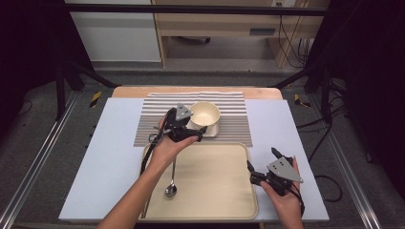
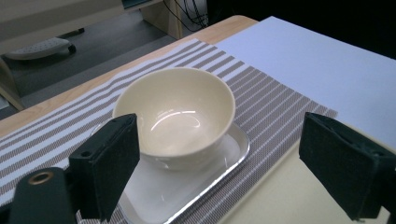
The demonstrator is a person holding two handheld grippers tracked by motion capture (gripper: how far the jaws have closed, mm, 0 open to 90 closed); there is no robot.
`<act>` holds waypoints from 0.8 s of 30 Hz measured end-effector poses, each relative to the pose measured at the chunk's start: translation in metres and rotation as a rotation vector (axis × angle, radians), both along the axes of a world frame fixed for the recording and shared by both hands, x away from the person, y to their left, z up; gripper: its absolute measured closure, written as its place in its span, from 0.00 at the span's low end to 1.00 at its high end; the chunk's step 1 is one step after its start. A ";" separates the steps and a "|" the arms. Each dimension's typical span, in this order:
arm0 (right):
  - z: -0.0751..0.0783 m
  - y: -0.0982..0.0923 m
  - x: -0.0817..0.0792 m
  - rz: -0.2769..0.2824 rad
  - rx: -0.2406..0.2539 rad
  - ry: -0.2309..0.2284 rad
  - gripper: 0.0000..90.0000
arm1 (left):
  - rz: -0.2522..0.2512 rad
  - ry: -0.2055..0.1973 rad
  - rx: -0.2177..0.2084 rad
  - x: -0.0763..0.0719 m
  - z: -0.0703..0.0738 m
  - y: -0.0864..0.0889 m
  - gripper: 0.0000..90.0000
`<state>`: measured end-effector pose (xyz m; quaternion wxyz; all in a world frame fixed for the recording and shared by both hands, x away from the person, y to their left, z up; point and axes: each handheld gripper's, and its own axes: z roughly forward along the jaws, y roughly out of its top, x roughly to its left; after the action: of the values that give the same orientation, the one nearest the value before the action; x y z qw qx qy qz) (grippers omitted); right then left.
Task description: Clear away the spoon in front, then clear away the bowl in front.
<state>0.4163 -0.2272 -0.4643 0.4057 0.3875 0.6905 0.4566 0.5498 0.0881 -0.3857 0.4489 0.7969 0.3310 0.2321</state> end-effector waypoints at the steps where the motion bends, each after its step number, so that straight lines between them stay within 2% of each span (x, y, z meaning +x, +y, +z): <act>1: 0.000 0.000 0.000 -0.001 0.002 0.001 0.07 | 0.007 0.003 -0.008 0.003 0.000 -0.001 0.14; 8: 0.000 -0.001 0.001 -0.002 0.008 0.002 0.07 | 0.023 -0.023 -0.004 0.020 0.005 -0.006 0.15; 11: 0.001 -0.002 0.000 -0.002 0.010 0.000 0.07 | 0.035 -0.026 -0.019 0.027 0.006 -0.008 0.15; 20: 0.002 -0.005 0.000 -0.010 0.016 -0.003 0.07 | 0.064 -0.050 -0.017 0.040 0.006 -0.008 0.17; 24: 0.002 -0.005 0.000 -0.011 0.020 -0.005 0.07 | 0.088 -0.049 -0.007 0.045 0.002 -0.007 0.18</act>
<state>0.4159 -0.2325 -0.4627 0.4059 0.3941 0.6827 0.4624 0.5943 0.0806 -0.3839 0.4491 0.7741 0.3554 0.2699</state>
